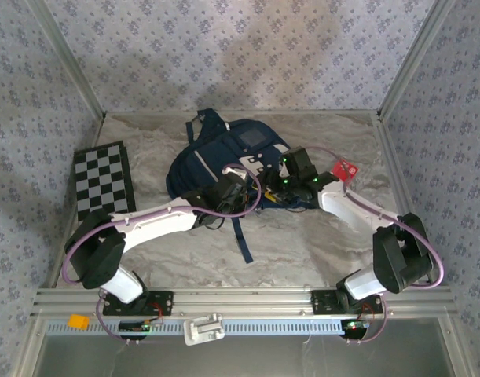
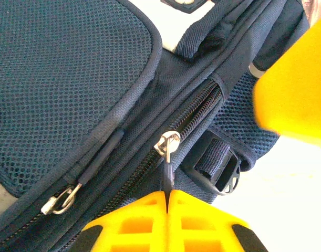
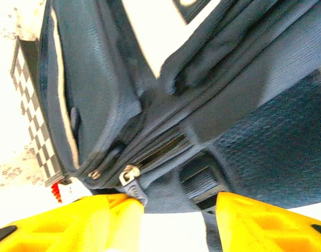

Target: Pack the student bag

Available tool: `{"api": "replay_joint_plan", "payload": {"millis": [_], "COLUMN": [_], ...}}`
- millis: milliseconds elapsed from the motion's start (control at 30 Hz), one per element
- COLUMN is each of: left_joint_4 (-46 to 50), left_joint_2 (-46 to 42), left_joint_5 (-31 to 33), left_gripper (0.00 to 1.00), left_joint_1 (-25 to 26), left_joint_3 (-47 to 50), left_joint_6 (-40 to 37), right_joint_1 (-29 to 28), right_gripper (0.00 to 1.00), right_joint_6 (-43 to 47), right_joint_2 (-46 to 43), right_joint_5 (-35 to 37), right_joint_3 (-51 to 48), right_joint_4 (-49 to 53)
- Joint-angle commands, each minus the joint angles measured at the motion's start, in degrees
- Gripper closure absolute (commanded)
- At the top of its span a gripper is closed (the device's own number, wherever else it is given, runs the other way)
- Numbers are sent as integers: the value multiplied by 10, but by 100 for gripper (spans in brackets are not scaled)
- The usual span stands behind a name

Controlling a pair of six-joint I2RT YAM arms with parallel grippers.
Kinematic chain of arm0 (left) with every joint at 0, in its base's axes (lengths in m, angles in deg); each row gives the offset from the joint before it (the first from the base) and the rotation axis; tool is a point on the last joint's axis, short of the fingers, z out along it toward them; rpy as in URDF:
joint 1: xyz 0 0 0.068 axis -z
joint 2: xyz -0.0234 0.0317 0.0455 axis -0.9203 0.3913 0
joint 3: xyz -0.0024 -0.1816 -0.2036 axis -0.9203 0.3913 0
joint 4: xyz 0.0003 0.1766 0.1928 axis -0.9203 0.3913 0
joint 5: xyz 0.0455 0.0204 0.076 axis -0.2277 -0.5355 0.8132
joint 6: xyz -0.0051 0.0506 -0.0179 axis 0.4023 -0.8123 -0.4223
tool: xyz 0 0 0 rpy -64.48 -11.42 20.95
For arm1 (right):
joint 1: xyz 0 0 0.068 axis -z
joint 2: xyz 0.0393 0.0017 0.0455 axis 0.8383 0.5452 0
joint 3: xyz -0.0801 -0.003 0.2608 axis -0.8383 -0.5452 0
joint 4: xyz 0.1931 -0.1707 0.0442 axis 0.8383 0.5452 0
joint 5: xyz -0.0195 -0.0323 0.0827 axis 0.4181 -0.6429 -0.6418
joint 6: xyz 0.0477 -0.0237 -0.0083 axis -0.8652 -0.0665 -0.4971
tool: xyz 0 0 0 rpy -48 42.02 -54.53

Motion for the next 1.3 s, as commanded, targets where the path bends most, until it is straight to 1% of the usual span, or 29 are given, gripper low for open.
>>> {"api": "replay_joint_plan", "payload": {"millis": [0, 133, 200, 267, 400, 433, 500, 533, 633, 767, 900, 967, 1033, 1100, 1133, 1267], "left_joint_4": [7, 3, 5, 6, 15, 17, 25, 30, 48, 63, 87, 97, 99, 102, 103, 109], "left_joint_2": [-8, -8, -5, -2, 5, 8, 19, 24, 43, 65, 85, 92, 97, 101, 103, 111], "left_joint_5": [13, 9, 9, 12, 17, 17, 17, 18, 4, -14, 0, 4, 4, 8, 10, 26], "left_gripper": [100, 100, 100, 100, 100, 100, 100, 100, 100, 100, 100, 97, 92, 84, 81, 75], "left_joint_1": [-5, -5, -5, -5, -7, -8, -10, -10, -10, -6, -6, -6, -6, -6, -6, -5], "left_joint_3": [-10, -9, -8, -6, -8, -9, -10, -12, -26, -43, -61, -68, -71, -73, -75, -76], "left_joint_6": [-8, -8, -9, -10, -11, -11, -12, -11, -4, 12, 29, 38, 48, 59, 64, 89], "right_joint_1": [-6, -5, -3, -4, -6, -4, 2, 3, 0, -5, -7, -12, -15, -16, -16, -16], "right_gripper": [43, 45, 49, 53, 64, 68, 80, 83, 89, 100, 100, 100, 100, 100, 100, 100], "right_joint_6": [-107, -150, -159, -150, -134, -130, -131, -134, -136, -146, -158, -159, -160, -163, -164, -168], "right_joint_2": [20, 44, 61, 77, 89, 94, 105, 109, 114, 115, 115, 115, 114, 115, 114, 114], "right_joint_5": [31, 53, 49, 56, 76, 80, 71, 65, 67, 69, 66, 66, 66, 66, 66, 64], "right_joint_3": [-6, -13, -11, 5, 5, 4, 0, -4, -4, -6, -10, -9, -9, -10, -11, -13], "right_joint_4": [-49, -93, -121, -106, -90, -81, -86, -97, -104, -114, -129, -133, -136, -139, -139, -145]}}
